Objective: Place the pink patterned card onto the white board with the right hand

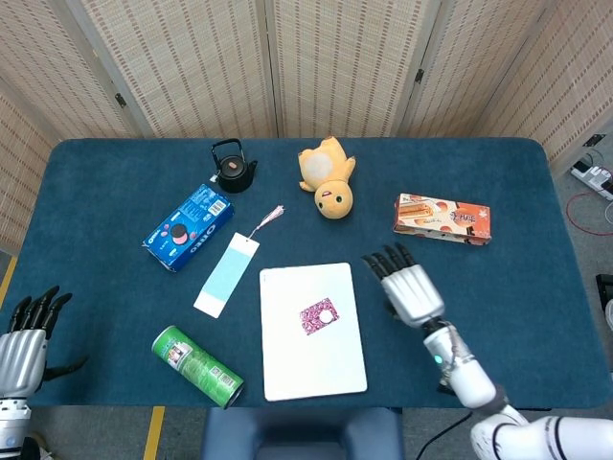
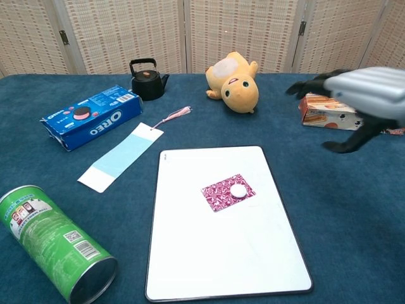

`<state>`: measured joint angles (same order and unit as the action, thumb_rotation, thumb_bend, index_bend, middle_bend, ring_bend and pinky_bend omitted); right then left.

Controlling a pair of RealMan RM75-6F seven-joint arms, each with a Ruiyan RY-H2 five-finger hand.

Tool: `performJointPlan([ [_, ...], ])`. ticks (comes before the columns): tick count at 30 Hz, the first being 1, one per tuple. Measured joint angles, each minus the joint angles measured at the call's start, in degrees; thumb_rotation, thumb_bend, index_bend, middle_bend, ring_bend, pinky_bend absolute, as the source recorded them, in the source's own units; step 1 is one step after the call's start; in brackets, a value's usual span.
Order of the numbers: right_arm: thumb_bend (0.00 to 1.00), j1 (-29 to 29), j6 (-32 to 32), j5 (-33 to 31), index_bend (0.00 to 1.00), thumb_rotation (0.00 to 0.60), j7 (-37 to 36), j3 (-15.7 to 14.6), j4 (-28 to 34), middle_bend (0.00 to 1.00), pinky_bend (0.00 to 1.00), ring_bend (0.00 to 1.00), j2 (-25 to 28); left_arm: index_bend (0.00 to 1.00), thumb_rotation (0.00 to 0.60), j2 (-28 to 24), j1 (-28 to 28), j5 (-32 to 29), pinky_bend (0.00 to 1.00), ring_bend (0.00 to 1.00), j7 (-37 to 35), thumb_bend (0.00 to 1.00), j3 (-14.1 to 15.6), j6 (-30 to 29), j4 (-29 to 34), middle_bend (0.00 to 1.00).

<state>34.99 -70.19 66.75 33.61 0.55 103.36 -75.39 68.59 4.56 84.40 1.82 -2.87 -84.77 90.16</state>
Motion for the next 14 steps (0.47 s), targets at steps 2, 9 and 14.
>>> performJointPlan([
  [2, 0.35, -3.7, -4.1, 2.6, 0.01, 0.600, -3.1, -1.6, 0.8, 0.05, 0.00, 0.01, 3.3, 0.14, 0.600, 0.0, 0.2, 0.0, 0.00, 0.13, 0.4, 0.15, -0.3, -0.1, 0.5, 0.07],
  [9, 0.35, -13.7, -13.3, 9.1, 0.00, 0.600, -15.6, -6.0, 0.9, 0.00, 0.00, 0.00, 10.2, 0.14, 0.600, 0.1, 0.7, 0.4, 0.00, 0.13, 2.6, 0.15, -0.7, -0.4, 2.4, 0.07],
  [14, 0.35, -20.4, -19.6, 14.2, 0.00, 0.600, -24.1, -7.7, -2.7, 0.00, 0.00, 0.00, 12.2, 0.14, 0.600, 0.3, 0.8, 0.7, 0.00, 0.13, 3.7, 0.15, -0.9, -1.1, 3.6, 0.07],
])
